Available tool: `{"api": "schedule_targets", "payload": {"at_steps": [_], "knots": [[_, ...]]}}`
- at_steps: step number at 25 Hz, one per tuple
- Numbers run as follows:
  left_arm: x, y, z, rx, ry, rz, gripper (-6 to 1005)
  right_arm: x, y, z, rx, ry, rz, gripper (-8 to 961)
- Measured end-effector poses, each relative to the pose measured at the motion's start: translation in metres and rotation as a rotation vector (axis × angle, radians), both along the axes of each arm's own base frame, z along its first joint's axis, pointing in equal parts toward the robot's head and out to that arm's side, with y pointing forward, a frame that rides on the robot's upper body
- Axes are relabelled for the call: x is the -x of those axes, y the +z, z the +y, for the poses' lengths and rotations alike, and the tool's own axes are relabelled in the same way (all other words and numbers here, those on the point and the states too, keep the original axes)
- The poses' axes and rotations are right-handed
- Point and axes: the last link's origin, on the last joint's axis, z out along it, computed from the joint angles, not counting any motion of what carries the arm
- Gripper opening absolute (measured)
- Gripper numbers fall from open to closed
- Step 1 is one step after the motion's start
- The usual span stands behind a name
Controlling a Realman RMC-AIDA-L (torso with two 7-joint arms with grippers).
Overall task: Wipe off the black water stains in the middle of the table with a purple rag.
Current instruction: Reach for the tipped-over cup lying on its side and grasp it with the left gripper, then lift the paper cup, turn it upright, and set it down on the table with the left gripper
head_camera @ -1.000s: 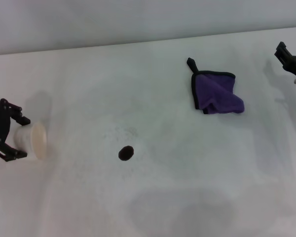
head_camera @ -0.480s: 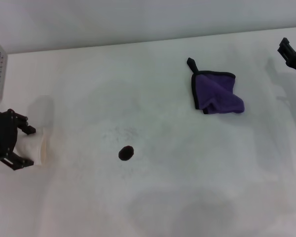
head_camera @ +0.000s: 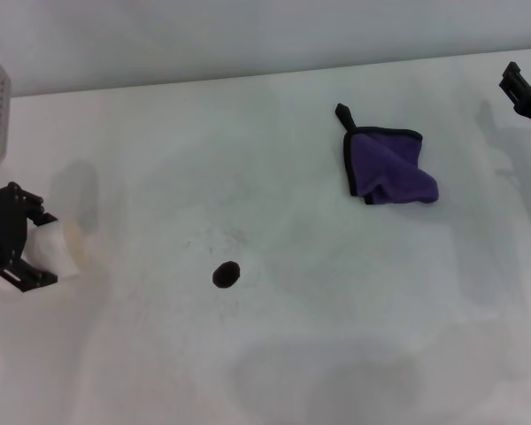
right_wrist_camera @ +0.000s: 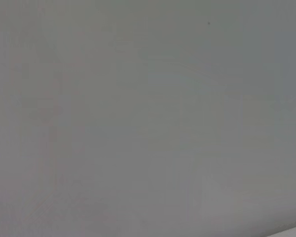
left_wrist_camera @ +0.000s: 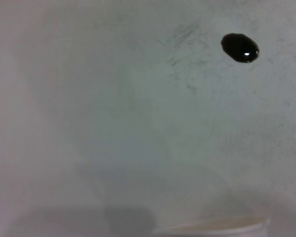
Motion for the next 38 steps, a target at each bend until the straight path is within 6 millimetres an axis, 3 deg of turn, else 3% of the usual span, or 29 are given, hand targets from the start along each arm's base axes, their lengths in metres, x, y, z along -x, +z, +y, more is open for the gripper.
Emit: {"api": "schedule_targets", "payload": {"at_steps": [14,31,38], "knots": [[0.0,0.002,0.0,-0.019,0.056,0.058,847,-0.003,0.0,-0.003,0.0,-0.007,-0.001,856],[0.006,-0.002,-0.001,-0.051,0.087,0.053,774,-0.003,0.003,-0.001,-0.007,-0.004,-0.009,857],[-0.004,0.007,0.012,-0.163,0.095,-0.023,744,-0.003,0.003,-0.001,-0.007,-0.005,-0.009,856]]}}
